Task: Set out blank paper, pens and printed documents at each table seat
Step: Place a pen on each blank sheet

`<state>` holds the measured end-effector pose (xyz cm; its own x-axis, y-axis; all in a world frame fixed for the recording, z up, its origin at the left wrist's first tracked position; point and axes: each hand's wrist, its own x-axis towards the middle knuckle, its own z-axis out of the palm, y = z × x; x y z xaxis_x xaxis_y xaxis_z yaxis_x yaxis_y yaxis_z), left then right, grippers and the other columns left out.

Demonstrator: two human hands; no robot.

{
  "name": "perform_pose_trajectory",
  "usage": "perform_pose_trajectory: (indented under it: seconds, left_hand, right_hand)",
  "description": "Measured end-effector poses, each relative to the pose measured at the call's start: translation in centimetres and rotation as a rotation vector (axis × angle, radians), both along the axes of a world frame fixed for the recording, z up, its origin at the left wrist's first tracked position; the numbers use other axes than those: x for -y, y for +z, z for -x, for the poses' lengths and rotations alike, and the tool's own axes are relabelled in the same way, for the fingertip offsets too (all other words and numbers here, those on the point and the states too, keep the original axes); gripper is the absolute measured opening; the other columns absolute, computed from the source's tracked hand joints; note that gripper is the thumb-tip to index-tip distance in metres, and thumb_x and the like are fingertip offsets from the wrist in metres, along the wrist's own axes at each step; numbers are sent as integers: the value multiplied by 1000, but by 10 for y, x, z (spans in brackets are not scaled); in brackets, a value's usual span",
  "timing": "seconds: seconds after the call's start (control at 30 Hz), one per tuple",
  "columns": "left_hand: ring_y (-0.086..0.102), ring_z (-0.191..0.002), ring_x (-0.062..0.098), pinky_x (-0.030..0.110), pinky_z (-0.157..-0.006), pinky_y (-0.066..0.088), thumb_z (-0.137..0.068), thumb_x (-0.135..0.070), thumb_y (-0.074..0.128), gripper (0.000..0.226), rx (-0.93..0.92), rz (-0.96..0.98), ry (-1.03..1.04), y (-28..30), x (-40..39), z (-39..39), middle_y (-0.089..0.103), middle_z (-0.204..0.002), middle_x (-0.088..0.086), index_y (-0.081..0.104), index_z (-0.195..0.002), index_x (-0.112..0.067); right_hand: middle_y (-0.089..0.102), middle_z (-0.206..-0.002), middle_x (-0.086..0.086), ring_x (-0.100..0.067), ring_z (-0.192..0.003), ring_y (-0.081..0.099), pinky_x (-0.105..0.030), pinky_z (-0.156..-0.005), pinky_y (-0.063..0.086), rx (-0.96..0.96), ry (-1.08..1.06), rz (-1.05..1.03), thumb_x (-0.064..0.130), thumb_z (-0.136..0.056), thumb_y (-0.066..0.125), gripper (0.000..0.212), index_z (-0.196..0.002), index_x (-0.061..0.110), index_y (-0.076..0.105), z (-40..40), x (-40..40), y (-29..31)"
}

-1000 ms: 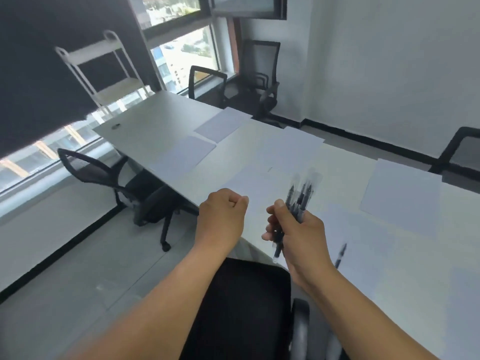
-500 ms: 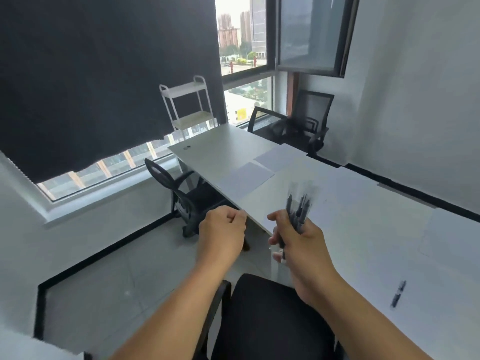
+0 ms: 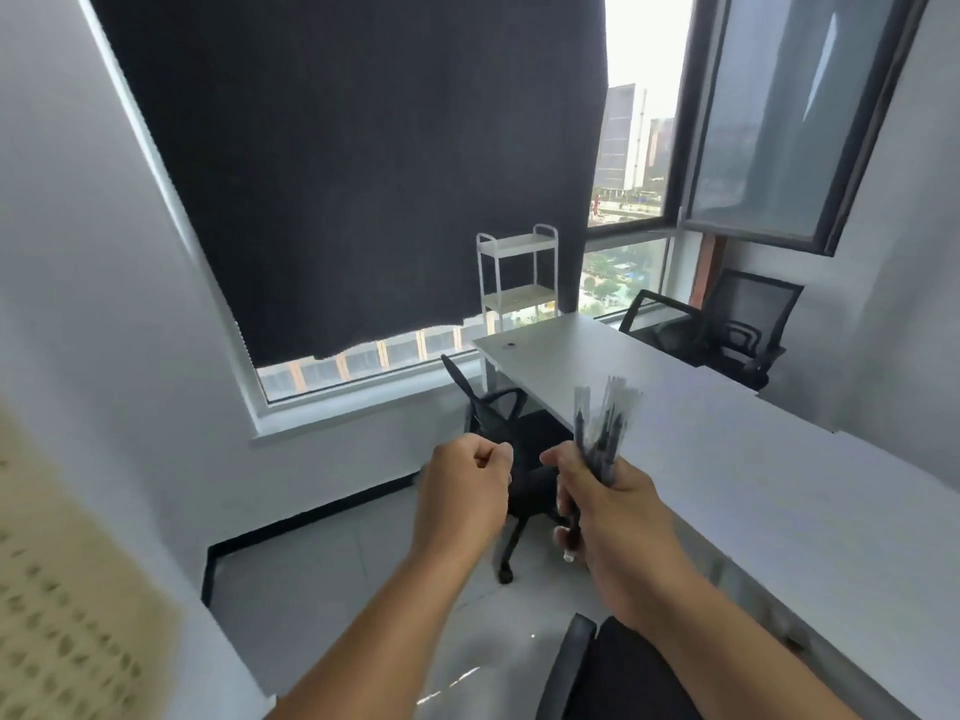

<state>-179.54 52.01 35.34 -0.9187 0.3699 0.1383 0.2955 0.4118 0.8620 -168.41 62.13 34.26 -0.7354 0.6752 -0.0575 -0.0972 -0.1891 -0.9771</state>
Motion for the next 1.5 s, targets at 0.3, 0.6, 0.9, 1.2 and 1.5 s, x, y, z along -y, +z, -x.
perform_pose_trajectory:
  seconds: [0.3,0.6,0.9,1.2,1.5]
  left_hand:
    - [74,-74,20,44,-74,63,-106,-37,65,35,-43,-17,176,22,99,59,75,-73,0,72,-78,-17]
    - [75,-78,19,46,-77,65,-105,-36,65,31,-46,53,235,16,104,143,76,-78,-1,72,-82,-18]
    - [76,-78,23,47,-77,65,-102,-34,65,29,5,76,198,19,40,222,77,-75,0,74,-80,-17]
    - [74,-81,34,38,-65,58,-104,-35,65,36,23,89,-3,22,-36,283,76,-80,12,70,-83,-6]
    - [70,-63,20,35,-62,57,-104,-30,67,35,73,37,-209,5,-78,378,74,-65,0,73,-71,-20]
  right_hand:
    - [48,-64,-6,-17,-54,40,-28,-46,37,-42,210,-69,31,-110,61,29,-103,8,77,83,80,29]
    - [47,-68,-6,-16,-57,38,-36,-56,34,-81,268,43,35,-109,62,29,-101,12,78,187,80,9]
    - [49,-65,0,-15,-57,38,-36,-56,35,-72,193,92,35,-108,63,26,-108,14,77,257,15,2]
    - [51,-62,-1,-15,-53,37,-31,-50,33,-76,21,102,34,-107,66,30,-105,5,75,299,-37,5]
    - [43,-65,-11,-17,-49,32,-29,-47,29,14,-158,27,31,-107,66,40,-90,-5,61,373,-33,0]
